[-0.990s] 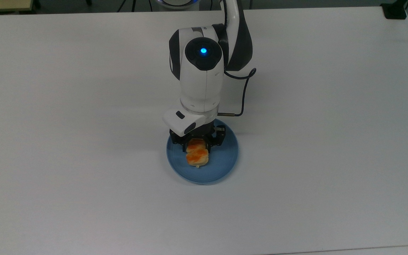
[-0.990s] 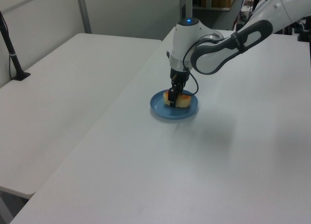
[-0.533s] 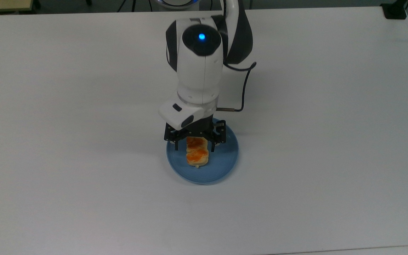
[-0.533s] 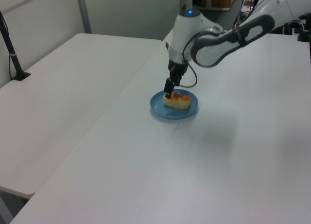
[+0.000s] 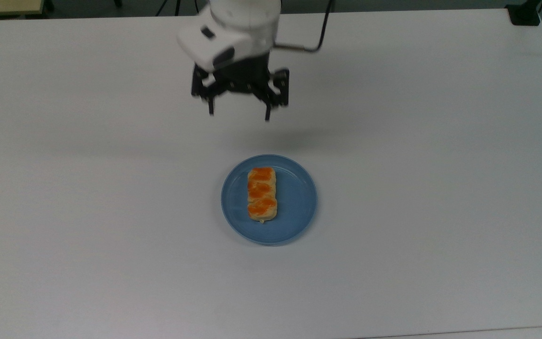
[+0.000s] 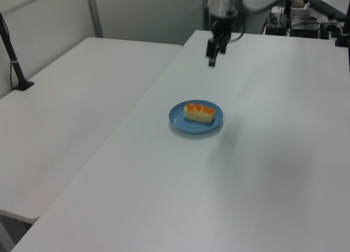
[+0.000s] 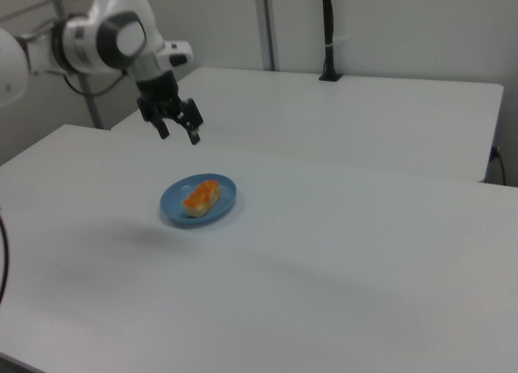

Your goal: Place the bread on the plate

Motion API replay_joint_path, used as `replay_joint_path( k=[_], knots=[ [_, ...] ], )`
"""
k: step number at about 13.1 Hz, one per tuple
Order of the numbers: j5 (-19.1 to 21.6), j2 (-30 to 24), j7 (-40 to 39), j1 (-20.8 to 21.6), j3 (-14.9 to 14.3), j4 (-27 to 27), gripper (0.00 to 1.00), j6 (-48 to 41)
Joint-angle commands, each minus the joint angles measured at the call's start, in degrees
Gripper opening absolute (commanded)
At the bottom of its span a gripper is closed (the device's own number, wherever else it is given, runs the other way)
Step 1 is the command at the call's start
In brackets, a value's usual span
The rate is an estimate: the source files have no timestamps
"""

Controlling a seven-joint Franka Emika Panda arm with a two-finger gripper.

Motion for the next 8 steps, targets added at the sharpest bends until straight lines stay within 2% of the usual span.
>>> replay_joint_path(
  k=[1, 3, 8],
  knots=[
    [-0.7, -11.0, -0.2, -1.5, -0.3, -5.8, 1.00, -9.2],
    [-0.5, -14.5, -1.7, -2.4, -0.3, -8.1, 1.00, -10.2],
    [0.0, -15.0, -5.2, -2.8, -0.5, -7.9, 1.00, -12.8]
  ],
)
